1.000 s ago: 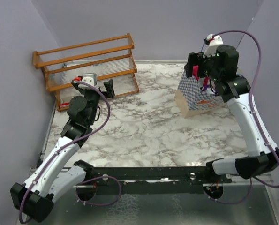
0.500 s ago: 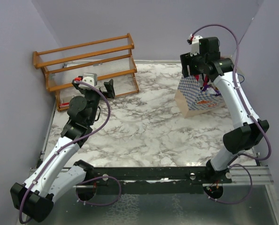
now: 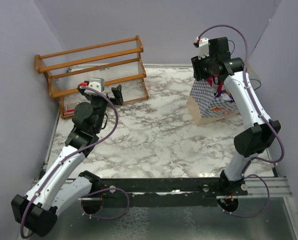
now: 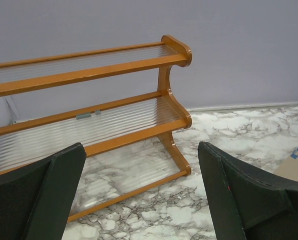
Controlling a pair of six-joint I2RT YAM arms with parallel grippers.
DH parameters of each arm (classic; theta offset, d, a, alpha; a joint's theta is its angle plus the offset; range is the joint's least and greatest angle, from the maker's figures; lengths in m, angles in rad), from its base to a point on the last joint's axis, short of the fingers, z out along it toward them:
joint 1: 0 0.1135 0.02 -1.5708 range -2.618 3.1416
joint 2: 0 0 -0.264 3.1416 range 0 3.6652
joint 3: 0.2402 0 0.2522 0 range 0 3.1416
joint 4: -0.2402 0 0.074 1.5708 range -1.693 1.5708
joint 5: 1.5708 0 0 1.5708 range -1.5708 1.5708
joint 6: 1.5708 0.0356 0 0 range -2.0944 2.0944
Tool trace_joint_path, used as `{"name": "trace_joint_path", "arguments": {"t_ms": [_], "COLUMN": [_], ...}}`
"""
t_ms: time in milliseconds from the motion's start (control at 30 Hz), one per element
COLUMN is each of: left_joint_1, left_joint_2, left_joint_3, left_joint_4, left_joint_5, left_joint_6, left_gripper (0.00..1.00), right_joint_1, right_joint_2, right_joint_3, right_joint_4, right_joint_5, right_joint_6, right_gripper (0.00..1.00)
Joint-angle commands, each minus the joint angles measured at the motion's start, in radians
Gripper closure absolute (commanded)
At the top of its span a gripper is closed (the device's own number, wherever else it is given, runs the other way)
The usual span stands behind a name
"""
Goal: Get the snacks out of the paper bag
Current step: Move the paper bag to the center of the board.
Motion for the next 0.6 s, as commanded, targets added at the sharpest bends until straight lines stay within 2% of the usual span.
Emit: {"name": "trace_joint_path", "arguments": {"t_ms": [0,133,233,400,567], "left_joint_1": [-0.006,-0.006,-0.007,-0.008,-0.008], "left_joint_2": [-0.002,-0.001,-0.001,0.001,0.002], "left_joint_3": [-0.001,-0.001,-0.001,-0.001,0.001], "left_joint_4": [0.029,0.03,0.03,0.03,0.028], "left_joint_5": [0.024,0.023,0.025,0.029,0.029], "left_joint_6": [-0.004,-0.005,-0.005,-0.006,-0.006], "left_gripper": [0.01,0.01,0.01,0.01,0.01], "right_joint_1": [-0.002,0.008,0.015,0.084,0.237], "right_joint_2": [0.034,0.063,0.064,0.088,0.111], "right_joint_3": [0.065,0.098,0.092,0.13,0.147], "right_joint_4": [-0.009,-0.029,-0.024,-0.033,-0.036], "right_joint_5": [-0.089,-0.088,-0.082,-0.084,-0.044], "right_joint_6": [-0.028,-0.03,-0.027,-0.026,-0.043], "right_gripper": [0.59,0.7,0.85,0.86,0.87]}}
